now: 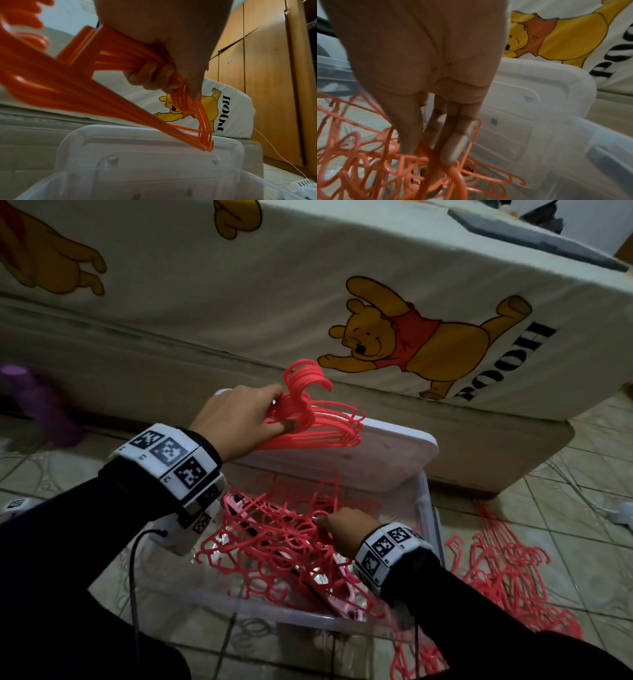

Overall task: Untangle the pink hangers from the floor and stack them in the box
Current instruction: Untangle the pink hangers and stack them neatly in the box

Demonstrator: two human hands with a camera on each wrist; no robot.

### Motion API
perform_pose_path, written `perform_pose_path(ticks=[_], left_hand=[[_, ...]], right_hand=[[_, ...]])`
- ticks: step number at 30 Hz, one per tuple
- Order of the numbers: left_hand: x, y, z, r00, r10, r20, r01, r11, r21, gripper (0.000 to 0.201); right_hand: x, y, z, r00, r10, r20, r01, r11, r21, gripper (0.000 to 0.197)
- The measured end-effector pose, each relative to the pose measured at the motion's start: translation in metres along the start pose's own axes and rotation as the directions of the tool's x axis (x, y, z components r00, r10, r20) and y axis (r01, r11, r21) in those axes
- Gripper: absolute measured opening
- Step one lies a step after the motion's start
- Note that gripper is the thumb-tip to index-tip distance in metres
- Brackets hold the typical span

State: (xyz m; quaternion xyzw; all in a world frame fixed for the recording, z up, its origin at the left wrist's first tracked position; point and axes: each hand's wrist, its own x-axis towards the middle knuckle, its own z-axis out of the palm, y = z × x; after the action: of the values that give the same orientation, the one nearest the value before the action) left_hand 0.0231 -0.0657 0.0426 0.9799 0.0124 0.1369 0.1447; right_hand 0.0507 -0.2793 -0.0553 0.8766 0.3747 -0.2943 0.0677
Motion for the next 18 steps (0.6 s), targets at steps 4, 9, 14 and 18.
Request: perform_pose_path(ticks=[4, 9, 14, 18], left_hand=[[0.0, -0.004, 0.0, 1.0, -0.006, 0.002, 0.006, 1.0, -0.006, 0.042], [0.003, -0.008, -0.001, 0.999, -0.035, 0.009, 0.035, 0.999, -0.003, 0.049], [0.005, -0.013, -0.009, 0.995, -0.088, -0.053, 0.087, 0.996, -0.025, 0.044], [0.005, -0.017, -0.014, 0.983, -0.128, -0.135, 0.121, 0.991, -0.053, 0.042]], right_hand=[[-0.005, -0.005, -0.013, 0.997, -0.079, 0.004, 0.078, 0.996, 0.043, 0.023], [-0.018, 0.0, -0.039, 0.982, -0.157, -0.107, 0.173, 0.973, 0.156, 0.02], [-0.033, 0.022, -0.057, 0.956, -0.074, -0.284, 0.118, 0.983, 0.14, 0.037], [-0.038, 0.034, -0.055, 0.955, -0.039, -0.293, 0.06, 0.996, 0.061, 0.048]])
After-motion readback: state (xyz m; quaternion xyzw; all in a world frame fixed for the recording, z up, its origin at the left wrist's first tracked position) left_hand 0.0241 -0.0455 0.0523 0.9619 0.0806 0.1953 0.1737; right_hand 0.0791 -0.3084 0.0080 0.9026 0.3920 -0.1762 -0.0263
